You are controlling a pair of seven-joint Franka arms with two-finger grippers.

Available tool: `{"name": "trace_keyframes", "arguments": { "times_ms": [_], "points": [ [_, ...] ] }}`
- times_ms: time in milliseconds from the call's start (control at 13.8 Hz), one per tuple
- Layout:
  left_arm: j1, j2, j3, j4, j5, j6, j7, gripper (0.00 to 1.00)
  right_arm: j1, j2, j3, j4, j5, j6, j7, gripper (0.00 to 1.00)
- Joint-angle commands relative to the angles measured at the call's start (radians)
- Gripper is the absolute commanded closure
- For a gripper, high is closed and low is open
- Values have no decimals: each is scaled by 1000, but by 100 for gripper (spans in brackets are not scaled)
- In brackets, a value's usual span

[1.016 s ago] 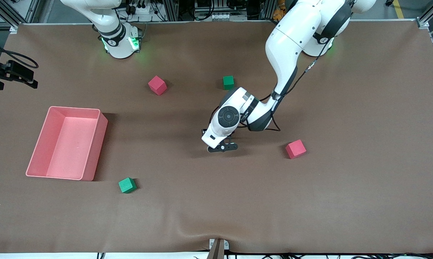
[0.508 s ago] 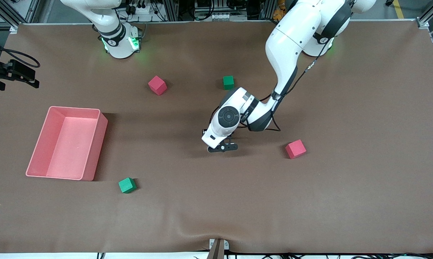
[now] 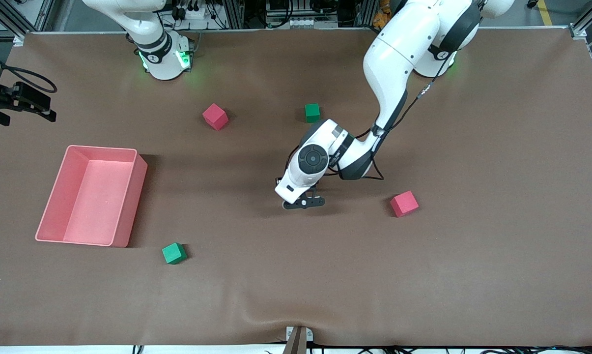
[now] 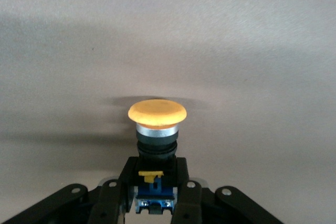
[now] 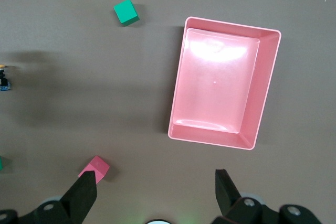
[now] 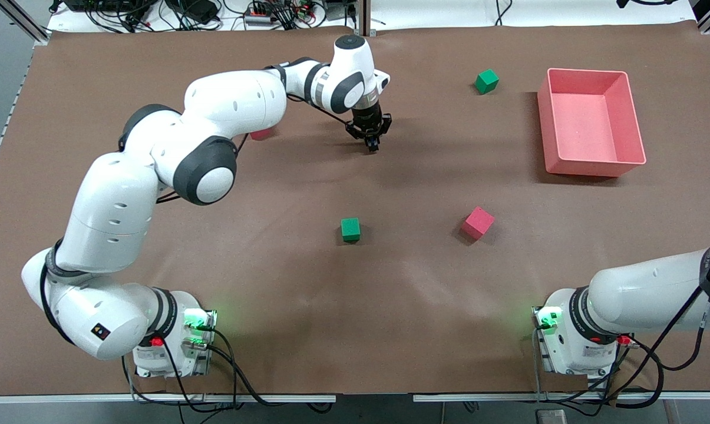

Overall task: Place and upright button with both arms
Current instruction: 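Lift the button with the left gripper and carry it toward the green cube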

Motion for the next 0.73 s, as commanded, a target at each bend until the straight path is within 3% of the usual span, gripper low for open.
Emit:
{"name": "trace_keyframes", "arguments": {
  "times_ms": [0,145,363,435,653],
  "points": [
    [-9,-42,8,-2,-6,-1,-13,89,12,-3,-2,11,11,-4,-8,0],
    [-13,-74,10,-5,12,-3,-55,90,11,-3,-4,11,9,-4,-8,0],
    [-71,-120,7,-18,243,-5,-286,91,14,-3,-4,11,9,9,-8,0],
    [-85,-120,8,-18,308,-5,-359,100,15,-3,-4,11,11,9,-8,0],
    [-128,-118,8,-20,442,-11,-547,100,9,-1,-5,10,11,18,-8,0]
  ]
}}
